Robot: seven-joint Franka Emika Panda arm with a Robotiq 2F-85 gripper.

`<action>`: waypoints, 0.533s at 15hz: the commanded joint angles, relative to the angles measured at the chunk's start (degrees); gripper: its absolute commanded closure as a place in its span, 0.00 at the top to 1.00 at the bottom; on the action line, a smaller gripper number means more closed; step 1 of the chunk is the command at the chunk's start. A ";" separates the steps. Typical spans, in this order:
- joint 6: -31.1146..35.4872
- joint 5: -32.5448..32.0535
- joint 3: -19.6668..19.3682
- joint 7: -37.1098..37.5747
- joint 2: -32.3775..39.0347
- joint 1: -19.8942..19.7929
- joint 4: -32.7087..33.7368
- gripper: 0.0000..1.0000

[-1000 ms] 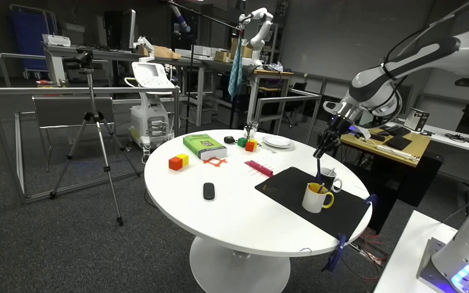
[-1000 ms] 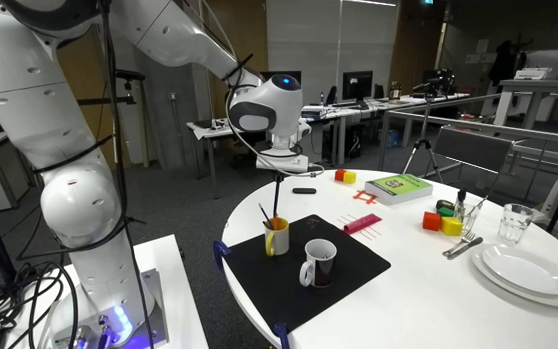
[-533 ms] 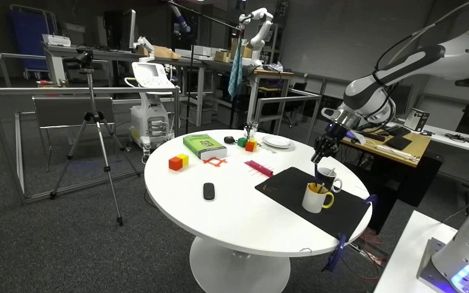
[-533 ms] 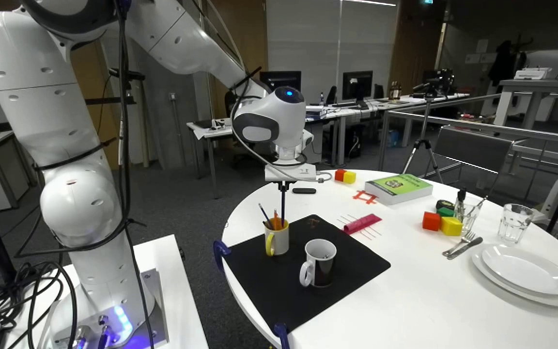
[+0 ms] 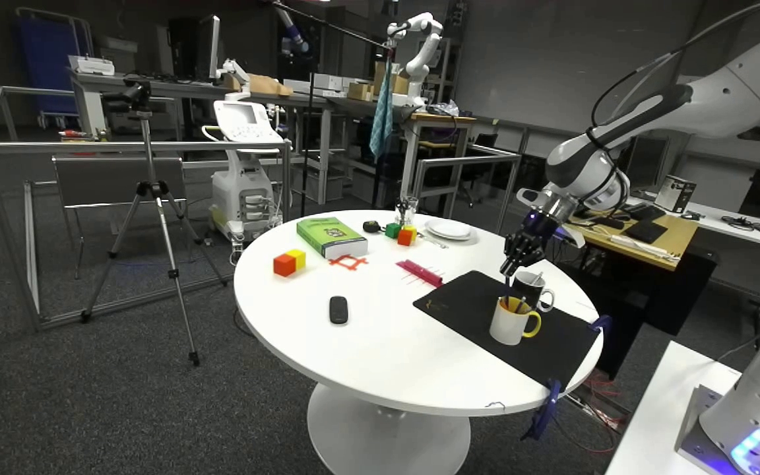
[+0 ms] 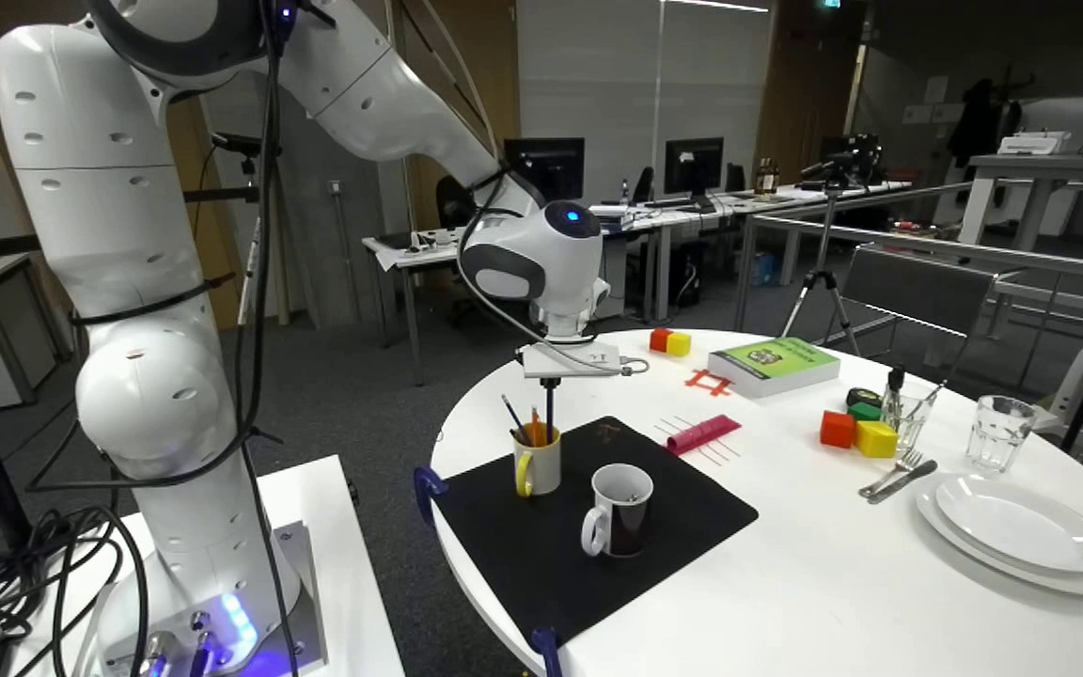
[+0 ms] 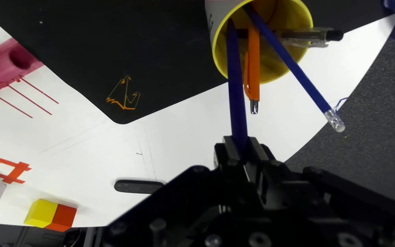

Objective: Move the black pen to the white mug on the left.

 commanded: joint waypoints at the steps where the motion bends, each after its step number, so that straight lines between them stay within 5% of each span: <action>1: -1.74 1.72 1.56 -4.57 2.48 -2.42 2.03 0.03; 8: -5.06 0.43 2.70 -5.70 6.41 -4.50 3.54 0.03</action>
